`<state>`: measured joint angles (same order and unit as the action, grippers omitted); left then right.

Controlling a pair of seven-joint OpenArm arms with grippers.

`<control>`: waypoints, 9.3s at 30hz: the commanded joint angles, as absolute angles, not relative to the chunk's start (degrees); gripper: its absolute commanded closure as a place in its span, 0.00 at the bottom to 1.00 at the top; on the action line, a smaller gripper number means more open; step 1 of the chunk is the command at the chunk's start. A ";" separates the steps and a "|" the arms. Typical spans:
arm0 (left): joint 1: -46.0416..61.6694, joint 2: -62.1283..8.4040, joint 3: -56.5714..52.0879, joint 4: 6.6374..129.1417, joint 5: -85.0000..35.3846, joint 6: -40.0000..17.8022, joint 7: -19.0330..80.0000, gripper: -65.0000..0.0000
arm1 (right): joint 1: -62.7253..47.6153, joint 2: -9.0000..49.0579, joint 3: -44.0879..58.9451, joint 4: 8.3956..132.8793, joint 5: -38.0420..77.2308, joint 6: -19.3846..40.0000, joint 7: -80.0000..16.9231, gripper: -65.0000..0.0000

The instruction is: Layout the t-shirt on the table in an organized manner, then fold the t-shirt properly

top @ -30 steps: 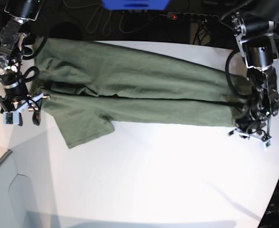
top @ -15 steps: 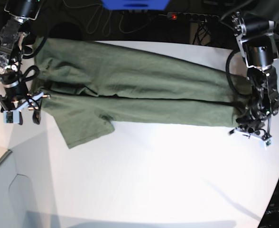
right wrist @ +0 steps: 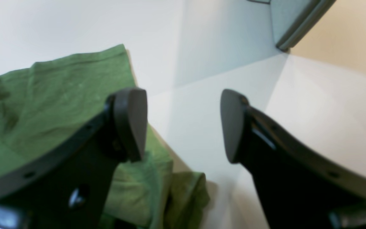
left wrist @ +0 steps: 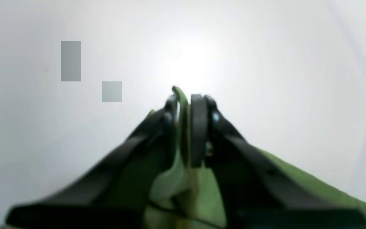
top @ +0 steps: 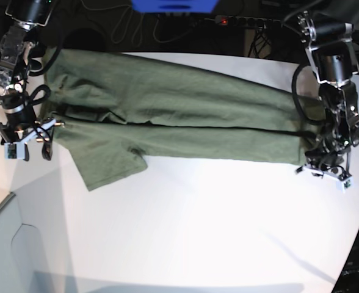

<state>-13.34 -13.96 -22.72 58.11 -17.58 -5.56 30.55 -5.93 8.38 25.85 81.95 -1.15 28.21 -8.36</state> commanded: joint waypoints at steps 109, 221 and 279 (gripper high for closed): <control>-3.38 -12.79 -33.45 75.82 -25.80 -6.20 29.05 1.00 | -22.81 1.36 18.77 109.23 -0.13 28.00 -28.00 1.00; 3.30 -14.29 -26.33 60.26 -25.71 -6.02 11.12 0.23 | -33.01 -4.09 20.53 99.91 -0.40 33.80 -14.81 0.85; 4.18 -13.85 -25.98 60.09 -25.71 -6.11 11.30 0.28 | -14.73 0.31 27.65 81.80 -0.48 33.71 -21.58 0.47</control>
<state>4.14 -13.32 -26.02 59.66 -25.36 -5.82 11.00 -14.94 -0.08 27.53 81.32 -0.25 33.17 -21.43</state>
